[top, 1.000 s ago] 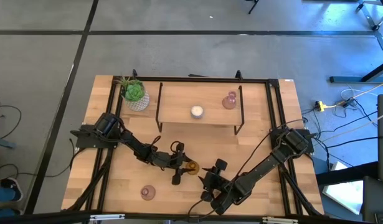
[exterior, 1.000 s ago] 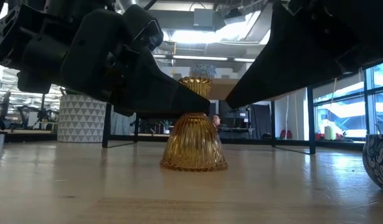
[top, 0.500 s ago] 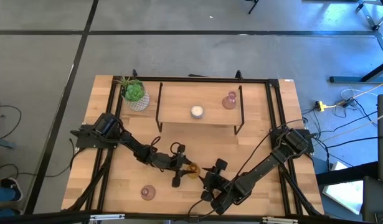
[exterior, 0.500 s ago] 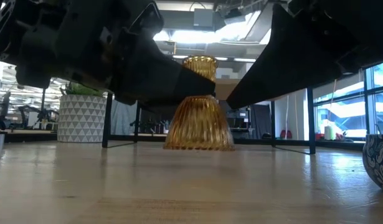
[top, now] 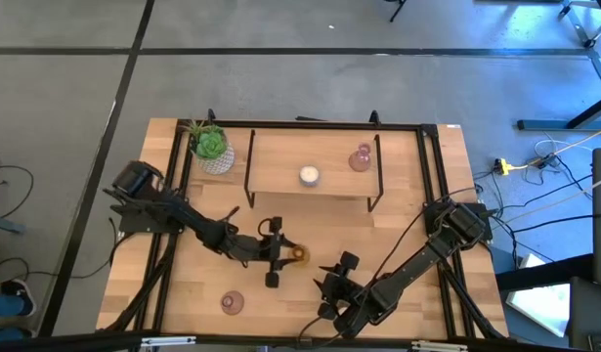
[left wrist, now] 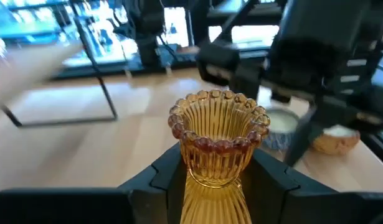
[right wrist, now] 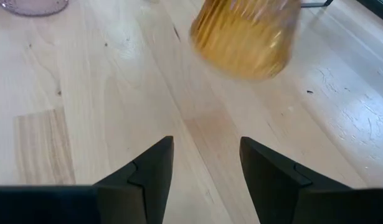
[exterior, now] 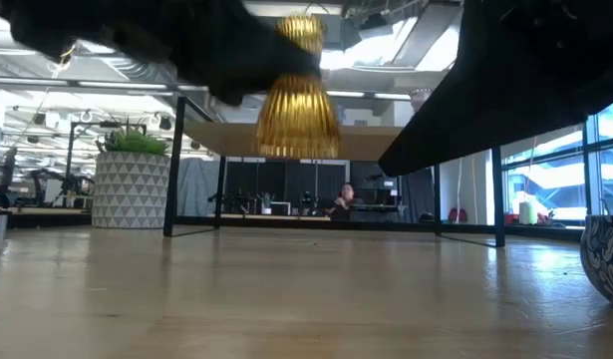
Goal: Pick & Place candle stick holders
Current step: Put the yellow candle holder on the shelf aligned with the pink candle holder
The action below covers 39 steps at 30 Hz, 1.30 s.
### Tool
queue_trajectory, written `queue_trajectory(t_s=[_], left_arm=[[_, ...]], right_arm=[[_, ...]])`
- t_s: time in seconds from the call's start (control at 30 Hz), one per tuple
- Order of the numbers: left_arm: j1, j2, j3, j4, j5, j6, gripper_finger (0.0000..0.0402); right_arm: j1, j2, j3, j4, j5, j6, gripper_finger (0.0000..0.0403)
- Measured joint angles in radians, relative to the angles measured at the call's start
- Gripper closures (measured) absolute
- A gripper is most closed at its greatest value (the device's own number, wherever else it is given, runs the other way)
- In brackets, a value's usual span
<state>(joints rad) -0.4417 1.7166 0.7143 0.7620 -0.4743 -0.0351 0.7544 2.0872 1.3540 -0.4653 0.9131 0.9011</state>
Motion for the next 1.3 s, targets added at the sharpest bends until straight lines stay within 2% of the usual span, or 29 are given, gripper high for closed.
queue_trajectory(t_s=[0.2,0.5,0.77,0.93,1.13,1.3], left_arm=[[0.068,-0.145,-0.001,-0.095,-0.028,0.086,0.0278],[0.272,-0.345,-0.002,-0.194,0.106,0.159,0.0278],[0.483,-0.466,-0.002,-0.248,0.224,0.178,0.0278],[0.602,-0.471,0.073,-0.354,0.308,0.181,0.0278],[0.678,-0.385,0.254,-0.552,0.393,0.234,0.0278],[0.744,-0.328,0.332,-0.563,0.492,0.231,0.0278]], right_arm=[[0.000,0.000,0.000,0.007,0.001,0.001,0.0217],[0.000,0.000,0.000,0.015,0.002,0.001,0.0217],[0.000,0.000,0.000,0.015,0.002,0.001,0.0217],[-0.003,0.000,0.000,0.015,0.002,0.001,0.0217],[-0.006,0.000,0.000,0.015,0.002,0.001,0.0217],[-0.007,0.000,0.000,0.017,0.002,0.001,0.0217]])
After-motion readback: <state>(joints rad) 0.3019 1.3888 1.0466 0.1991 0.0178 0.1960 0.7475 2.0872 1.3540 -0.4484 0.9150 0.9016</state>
